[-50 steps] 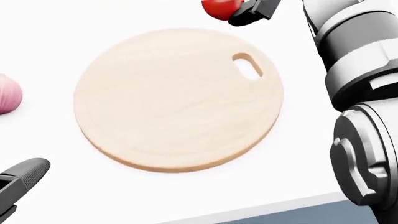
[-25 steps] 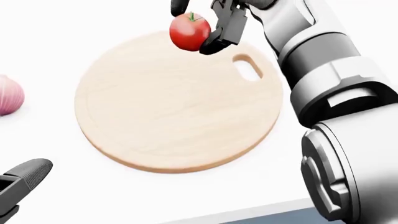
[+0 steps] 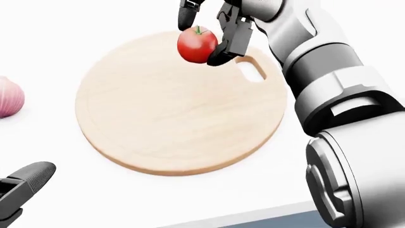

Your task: Place the avocado, onion, tomato and bell pepper on the cutting board.

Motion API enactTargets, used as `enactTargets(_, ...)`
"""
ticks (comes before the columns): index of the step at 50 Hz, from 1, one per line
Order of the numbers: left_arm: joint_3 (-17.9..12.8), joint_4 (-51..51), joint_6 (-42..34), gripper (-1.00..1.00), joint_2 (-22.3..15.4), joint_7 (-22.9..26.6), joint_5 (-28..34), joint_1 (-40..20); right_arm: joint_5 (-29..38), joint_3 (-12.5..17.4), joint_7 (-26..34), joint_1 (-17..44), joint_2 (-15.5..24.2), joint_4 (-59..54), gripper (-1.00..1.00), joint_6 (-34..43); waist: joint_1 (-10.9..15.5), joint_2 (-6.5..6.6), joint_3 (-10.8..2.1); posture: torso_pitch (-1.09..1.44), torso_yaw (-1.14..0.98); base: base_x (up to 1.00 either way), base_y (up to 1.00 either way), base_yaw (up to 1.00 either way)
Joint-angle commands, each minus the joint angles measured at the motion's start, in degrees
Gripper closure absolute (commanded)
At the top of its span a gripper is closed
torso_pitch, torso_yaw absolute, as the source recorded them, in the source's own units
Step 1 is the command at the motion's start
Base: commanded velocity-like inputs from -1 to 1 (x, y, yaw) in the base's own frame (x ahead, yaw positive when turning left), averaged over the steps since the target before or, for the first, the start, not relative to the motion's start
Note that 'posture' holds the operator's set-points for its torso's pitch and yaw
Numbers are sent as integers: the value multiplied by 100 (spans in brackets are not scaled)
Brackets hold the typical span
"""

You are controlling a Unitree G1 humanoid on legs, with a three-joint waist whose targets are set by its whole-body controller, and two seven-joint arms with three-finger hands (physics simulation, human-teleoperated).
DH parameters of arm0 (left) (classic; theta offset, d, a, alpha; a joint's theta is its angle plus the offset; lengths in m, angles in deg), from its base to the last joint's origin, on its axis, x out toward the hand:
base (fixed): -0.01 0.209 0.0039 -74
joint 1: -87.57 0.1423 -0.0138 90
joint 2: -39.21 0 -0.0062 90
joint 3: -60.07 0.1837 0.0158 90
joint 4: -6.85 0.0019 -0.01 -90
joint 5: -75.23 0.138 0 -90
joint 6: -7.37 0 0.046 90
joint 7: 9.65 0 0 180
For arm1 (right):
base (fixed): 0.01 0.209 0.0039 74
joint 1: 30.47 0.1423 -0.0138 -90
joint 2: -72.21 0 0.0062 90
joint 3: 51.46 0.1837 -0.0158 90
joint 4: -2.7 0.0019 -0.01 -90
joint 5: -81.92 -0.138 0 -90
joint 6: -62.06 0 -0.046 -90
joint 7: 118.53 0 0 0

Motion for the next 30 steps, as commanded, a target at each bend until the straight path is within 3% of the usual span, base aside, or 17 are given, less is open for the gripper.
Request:
enactTargets(1,8,-150,33,-100,-5,-35,4,-51,-54,46,-96,265,70,252,66,-78,0,7,-139,0,0,0,0,0)
enactTargets(6,1,-149,33,-100,-10,-38,-6,-48,-42,45,-95,232,73,251,35,-82,0,5,-141,0,0,0,0,0)
enactTargets(7,2,-147,34,-100,-9,-39,-8,-47,-35,42,-98,225,75,251,20,-84,0,5,-142,0,0,0,0,0)
enactTargets(15,-5,-137,22,-100,-12,-21,-36,-66,-4,34,-94,168,56,248,-1,-89,0,6,-147,0,0,0,0,0)
enactTargets(17,-15,-127,13,-100,-14,-16,-57,-71,17,19,-88,143,49,250,-21,-108,0,7,-147,0,0,0,0,0)
enactTargets(23,-3,-125,12,-100,-9,-22,-35,-74,21,38,-43,188,79,254,-18,-86,0,5,-154,0,0,0,0,0)
enactTargets(30,17,-131,10,-100,-4,-18,-41,-58,-63,162,271,1227,584,294,-18,91,4,10,-118,0,0,0,0,0)
